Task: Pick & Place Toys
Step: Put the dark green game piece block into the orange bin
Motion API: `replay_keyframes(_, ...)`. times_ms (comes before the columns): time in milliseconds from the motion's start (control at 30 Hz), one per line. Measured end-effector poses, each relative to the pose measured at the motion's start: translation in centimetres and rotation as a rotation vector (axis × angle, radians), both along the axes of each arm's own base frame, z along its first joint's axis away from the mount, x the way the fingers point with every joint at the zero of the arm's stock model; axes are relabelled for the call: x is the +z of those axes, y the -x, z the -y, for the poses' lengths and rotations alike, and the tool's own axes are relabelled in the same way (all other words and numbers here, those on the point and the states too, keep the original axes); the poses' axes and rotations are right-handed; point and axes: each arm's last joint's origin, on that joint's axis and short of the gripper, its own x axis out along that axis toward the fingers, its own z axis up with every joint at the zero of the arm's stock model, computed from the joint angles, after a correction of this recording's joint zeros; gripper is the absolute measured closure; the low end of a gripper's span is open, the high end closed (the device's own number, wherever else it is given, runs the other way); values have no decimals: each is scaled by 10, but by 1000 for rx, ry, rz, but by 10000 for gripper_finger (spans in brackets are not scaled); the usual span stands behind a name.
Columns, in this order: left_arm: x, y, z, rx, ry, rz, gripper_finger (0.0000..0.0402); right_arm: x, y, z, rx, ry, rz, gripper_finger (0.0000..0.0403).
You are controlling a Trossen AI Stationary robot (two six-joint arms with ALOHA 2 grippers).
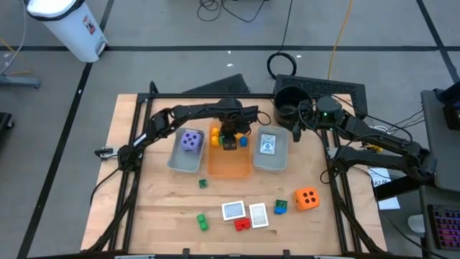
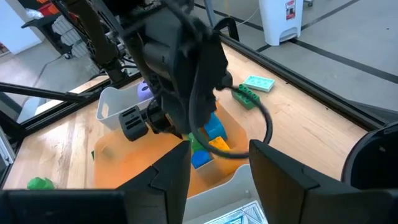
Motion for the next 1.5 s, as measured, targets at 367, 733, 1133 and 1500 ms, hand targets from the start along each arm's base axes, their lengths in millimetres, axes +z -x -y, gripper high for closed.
replay_keyframes(367, 94, -7, 7, 136, 50, 382, 200, 0, 0, 2, -33, 17, -4, 245)
replay_keyframes(733, 191, 26, -12, 255, -141, 804, 226, 2, 3, 7, -73, 1, 14, 245)
replay_keyframes(1133, 257, 63, -27, 213, -84, 1169, 257, 2, 4, 8, -103, -63, 42, 245)
replay_keyframes(1500, 167, 64, -13, 278, 166, 1237, 296, 2, 4, 10, -169, -69, 45, 245)
